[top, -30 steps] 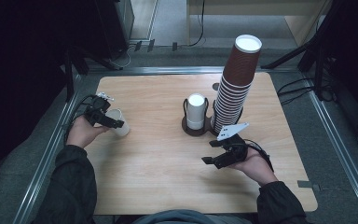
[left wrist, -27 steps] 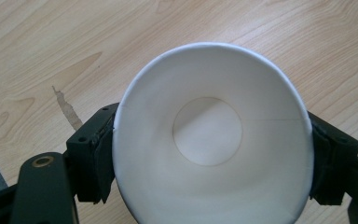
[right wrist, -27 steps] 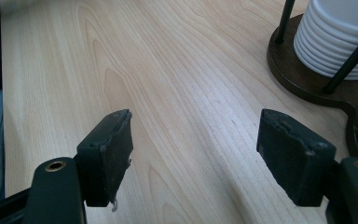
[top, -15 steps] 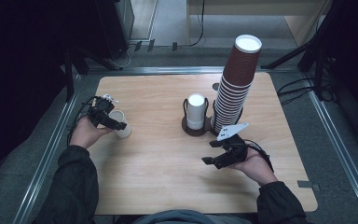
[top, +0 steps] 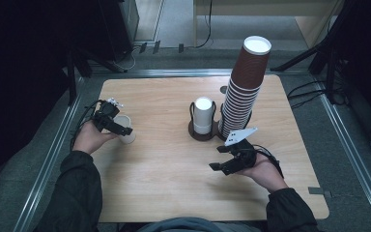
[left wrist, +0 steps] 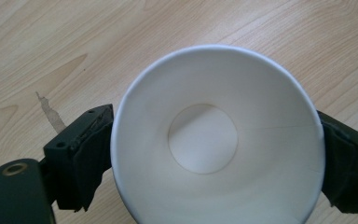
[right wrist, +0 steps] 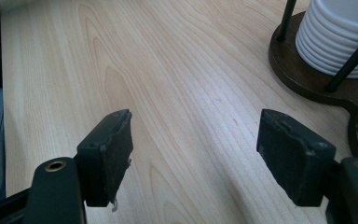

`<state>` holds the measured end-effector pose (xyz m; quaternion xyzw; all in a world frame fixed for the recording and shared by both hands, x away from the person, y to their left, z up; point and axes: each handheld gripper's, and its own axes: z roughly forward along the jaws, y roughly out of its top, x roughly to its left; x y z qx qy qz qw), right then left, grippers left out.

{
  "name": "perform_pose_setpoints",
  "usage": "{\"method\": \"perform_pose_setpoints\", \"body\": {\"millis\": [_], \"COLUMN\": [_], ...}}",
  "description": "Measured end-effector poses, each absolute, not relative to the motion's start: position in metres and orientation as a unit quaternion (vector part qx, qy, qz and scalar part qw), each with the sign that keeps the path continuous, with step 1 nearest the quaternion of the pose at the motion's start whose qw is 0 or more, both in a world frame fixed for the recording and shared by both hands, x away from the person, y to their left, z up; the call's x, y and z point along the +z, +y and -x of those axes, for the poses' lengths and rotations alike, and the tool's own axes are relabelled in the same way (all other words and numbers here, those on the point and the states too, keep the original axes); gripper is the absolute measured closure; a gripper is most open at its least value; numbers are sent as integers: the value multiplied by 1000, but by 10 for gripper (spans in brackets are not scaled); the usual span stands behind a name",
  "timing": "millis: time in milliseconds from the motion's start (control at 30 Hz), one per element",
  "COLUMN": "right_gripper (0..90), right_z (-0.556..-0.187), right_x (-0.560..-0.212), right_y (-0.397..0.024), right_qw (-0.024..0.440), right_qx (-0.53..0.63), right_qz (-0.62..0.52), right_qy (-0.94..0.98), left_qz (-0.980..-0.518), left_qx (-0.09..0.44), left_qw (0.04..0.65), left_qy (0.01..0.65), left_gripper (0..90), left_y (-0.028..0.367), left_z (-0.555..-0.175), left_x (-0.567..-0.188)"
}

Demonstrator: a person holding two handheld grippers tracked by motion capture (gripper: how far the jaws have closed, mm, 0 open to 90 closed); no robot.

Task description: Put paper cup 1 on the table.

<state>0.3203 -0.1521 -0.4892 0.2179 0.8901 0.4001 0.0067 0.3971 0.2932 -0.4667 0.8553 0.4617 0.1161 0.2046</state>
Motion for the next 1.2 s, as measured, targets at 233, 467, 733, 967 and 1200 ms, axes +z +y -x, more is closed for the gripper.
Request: {"method": "perform_pose_setpoints", "body": {"millis": [233,467,733,967,1200], "right_gripper": [269,270,266,257,246], "right_z": [-321,-320,-320,-320,-321], "right_x": [-489,-488,-484,-479,-470], "right_y": [-152,-153,-155,-159,-164], "right_qw": [6,5,2,6,25], "right_qx": [401,404,416,422,422], "right_qz": [-218,-223,-223,-229,-234], "right_qy": [890,887,882,877,875], "left_qz": [-853,-844,-837,-836,-844], "left_qx": [115,117,129,138,124], "left_qw": [216,239,259,281,299], "left_qy": [461,465,465,451,428], "left_gripper": [87,86,88,96,135], "left_y": [294,297,300,293,279], "left_z": [-396,-392,-387,-380,-372], "left_x": [-464,-455,-442,-429,-421]}}
